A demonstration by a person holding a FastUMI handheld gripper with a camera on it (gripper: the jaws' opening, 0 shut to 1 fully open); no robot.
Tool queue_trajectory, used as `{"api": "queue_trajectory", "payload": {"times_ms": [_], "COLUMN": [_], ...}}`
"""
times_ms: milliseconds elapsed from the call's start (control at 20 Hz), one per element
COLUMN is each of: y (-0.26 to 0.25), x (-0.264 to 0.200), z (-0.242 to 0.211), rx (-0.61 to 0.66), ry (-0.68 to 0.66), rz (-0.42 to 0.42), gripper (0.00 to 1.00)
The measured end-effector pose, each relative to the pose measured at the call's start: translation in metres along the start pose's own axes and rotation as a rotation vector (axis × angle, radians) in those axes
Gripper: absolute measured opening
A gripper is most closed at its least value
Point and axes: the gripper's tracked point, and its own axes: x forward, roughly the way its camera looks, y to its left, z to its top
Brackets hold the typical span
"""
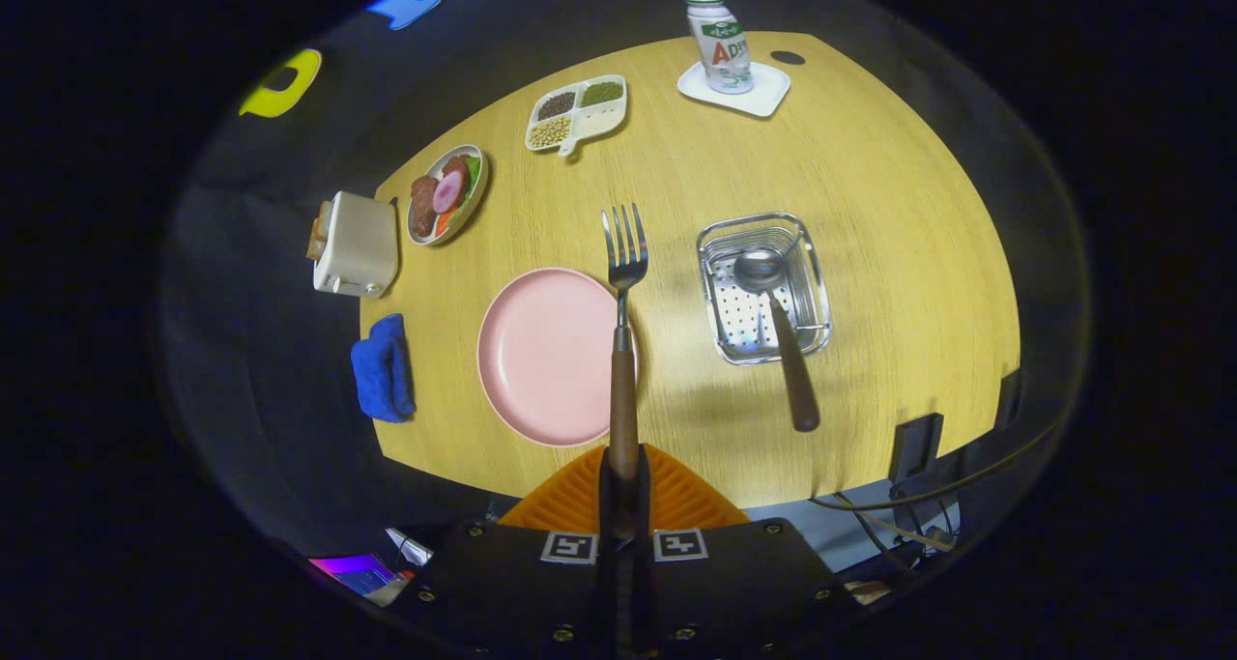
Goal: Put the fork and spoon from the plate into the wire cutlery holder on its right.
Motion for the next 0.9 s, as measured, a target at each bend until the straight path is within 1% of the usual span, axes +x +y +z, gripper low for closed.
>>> {"api": "queue_trajectory", "payload": {"times_ms": [250, 400, 750, 900], "y": [-0.027, -0.037, -0.035, -0.04], "x": [-0.019, -0.018, -0.009, -0.003], "z": [-0.003, -0.01, -0.02, -0.019], "rx": [0.063, 0.093, 0.203, 0.224], "ry": [-0.012, 0.009, 0.077, 0.107], "rz": [-0.01, -0.012, 0.057, 0.05], "gripper": [0.07, 0.07, 0.07, 0.07]}}
